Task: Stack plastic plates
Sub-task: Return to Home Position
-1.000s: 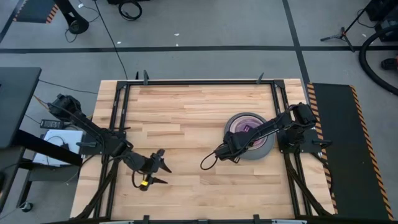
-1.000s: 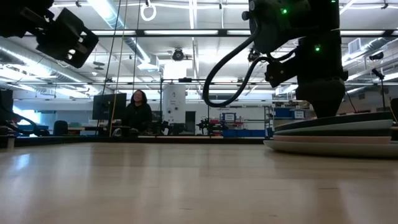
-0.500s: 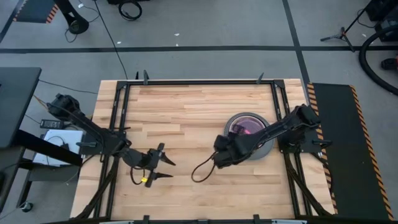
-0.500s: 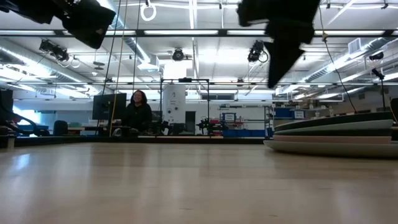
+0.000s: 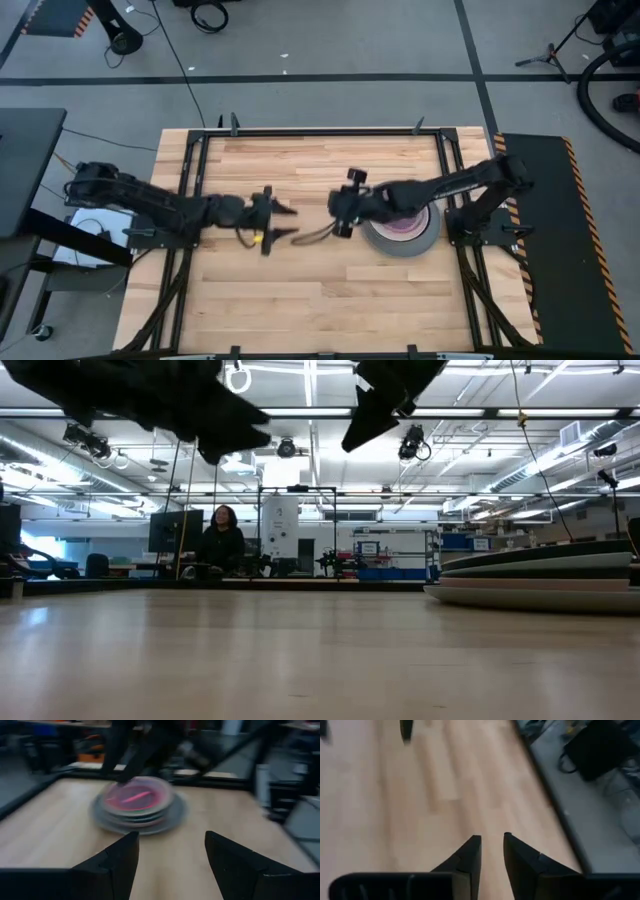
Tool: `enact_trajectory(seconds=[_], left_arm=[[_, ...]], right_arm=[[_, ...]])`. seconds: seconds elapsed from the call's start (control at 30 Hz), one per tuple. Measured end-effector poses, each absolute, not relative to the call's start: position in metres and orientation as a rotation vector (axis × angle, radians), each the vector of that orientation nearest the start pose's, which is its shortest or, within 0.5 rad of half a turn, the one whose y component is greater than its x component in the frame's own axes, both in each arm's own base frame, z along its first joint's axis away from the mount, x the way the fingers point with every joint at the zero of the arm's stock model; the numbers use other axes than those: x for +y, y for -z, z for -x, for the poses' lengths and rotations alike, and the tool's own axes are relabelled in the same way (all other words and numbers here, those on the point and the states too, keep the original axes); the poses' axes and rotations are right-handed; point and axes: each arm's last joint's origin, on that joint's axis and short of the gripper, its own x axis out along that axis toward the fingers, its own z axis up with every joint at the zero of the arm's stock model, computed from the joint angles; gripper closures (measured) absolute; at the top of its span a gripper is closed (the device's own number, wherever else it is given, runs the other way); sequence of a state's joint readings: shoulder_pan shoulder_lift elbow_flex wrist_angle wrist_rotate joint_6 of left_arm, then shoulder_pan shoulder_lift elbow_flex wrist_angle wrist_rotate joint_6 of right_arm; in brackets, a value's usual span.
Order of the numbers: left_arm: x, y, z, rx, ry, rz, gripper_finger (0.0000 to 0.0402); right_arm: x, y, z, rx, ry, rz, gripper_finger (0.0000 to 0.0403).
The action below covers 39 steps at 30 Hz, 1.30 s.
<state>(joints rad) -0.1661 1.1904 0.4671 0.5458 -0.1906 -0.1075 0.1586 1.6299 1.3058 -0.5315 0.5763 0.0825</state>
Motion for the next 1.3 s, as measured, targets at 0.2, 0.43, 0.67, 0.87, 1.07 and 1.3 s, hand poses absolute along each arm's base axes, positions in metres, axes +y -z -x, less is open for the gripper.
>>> enact_trajectory(seconds=[0.2, 0.43, 0.67, 0.87, 1.07, 1.3], left_arm=[[0.008, -0.216, -0.234, 0.204, -0.208, 0.057, 0.0169], [0.011, -0.239, -0.210, 0.160, -0.220, 0.058, 0.0169], [-0.009, -0.252, -0.200, 0.096, -0.118, 0.069, 0.0169], [-0.026, -0.253, -0.199, 0.086, -0.029, 0.030, 0.0169], [-0.032, -0.258, -0.194, 0.053, 0.008, -0.021, 0.0169], [-0.011, -0.257, -0.195, 0.074, -0.102, -0.015, 0.0169]], right_arm=[[0.004, -0.292, -0.319, 0.654, 0.462, 0.180, 0.0335], [-0.005, -0.280, -0.277, 0.410, 0.376, 0.091, 0.0384], [-0.005, -0.271, -0.260, 0.249, 0.349, 0.037, 0.0387], [-0.002, -0.268, -0.260, 0.253, 0.339, 0.005, 0.0382], [-0.021, -0.267, -0.260, 0.266, 0.404, 0.054, 0.0396], [-0.073, -0.252, -0.271, 0.262, 0.364, 0.036, 0.0398]])
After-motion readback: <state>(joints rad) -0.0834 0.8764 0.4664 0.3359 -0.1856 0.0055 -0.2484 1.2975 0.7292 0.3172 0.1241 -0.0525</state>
